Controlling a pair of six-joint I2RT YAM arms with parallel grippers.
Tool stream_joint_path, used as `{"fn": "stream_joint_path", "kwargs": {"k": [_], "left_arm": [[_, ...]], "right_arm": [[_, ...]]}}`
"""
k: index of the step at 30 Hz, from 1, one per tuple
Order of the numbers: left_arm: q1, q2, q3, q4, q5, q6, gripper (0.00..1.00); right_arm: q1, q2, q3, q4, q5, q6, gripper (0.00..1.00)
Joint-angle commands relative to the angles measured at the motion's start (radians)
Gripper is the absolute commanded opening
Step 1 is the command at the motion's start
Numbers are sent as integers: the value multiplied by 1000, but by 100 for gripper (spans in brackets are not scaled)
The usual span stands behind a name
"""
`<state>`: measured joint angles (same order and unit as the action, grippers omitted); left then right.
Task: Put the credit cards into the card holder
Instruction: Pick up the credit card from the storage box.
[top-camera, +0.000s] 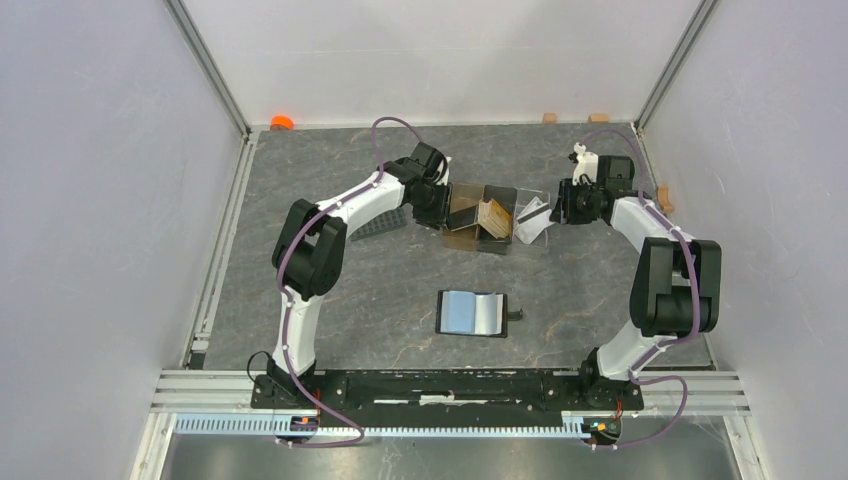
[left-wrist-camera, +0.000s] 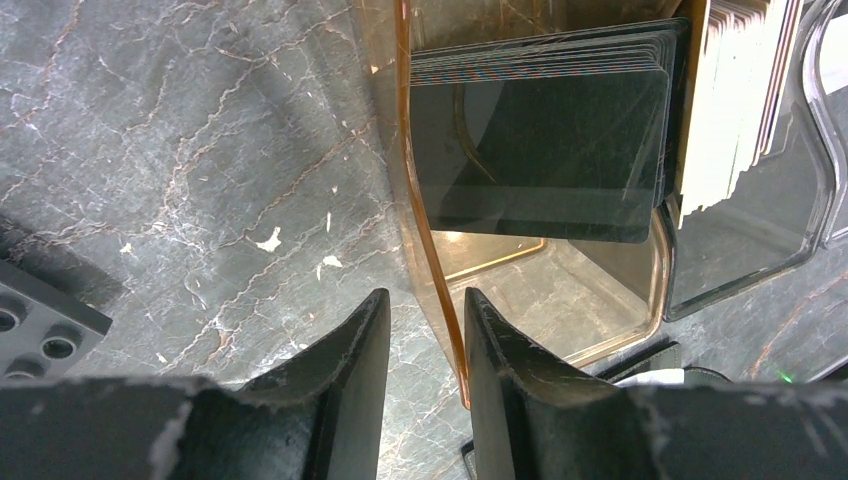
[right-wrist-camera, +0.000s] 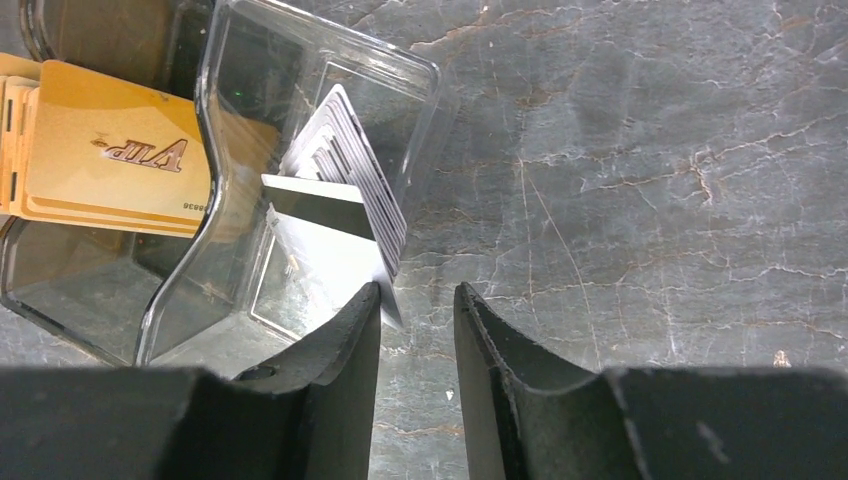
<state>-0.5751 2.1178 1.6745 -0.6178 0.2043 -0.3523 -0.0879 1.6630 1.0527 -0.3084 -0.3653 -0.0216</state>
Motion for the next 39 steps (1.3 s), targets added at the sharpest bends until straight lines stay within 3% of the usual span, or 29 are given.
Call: {"fn": "stream_joint_path", "kwargs": {"k": [1,7,14,22,26,31,36,39], "left_arm": [[7,-10,22,-43,-46,69,39],[7,-6,30,-52,-48,72,39],[6,-15,30,-53,-57,72,39],[7,-34,28,-52,-71,73,42],[7,-65,28,-52,-104,86,53],[8,-161,19,-54,-160,106,76],[8,-346,-49,-24,-81,128,81],[7,-508,-172,34,25,134,81]], "right_arm": [[-10,-13,22,24,-38,-12,35],[-10,4,20,22,-99,-16,20],[-11,-46,26,-38,-41,-12,6],[-12,-163,31,-86,-15,-6,1],[-12,-222,34,-112,-35,-5,0],[2,-314,30,-137,-81,14,0],[107,-400,2,-124,-152,70,0],[202,-450,-33,-109,-196,93,0]]}}
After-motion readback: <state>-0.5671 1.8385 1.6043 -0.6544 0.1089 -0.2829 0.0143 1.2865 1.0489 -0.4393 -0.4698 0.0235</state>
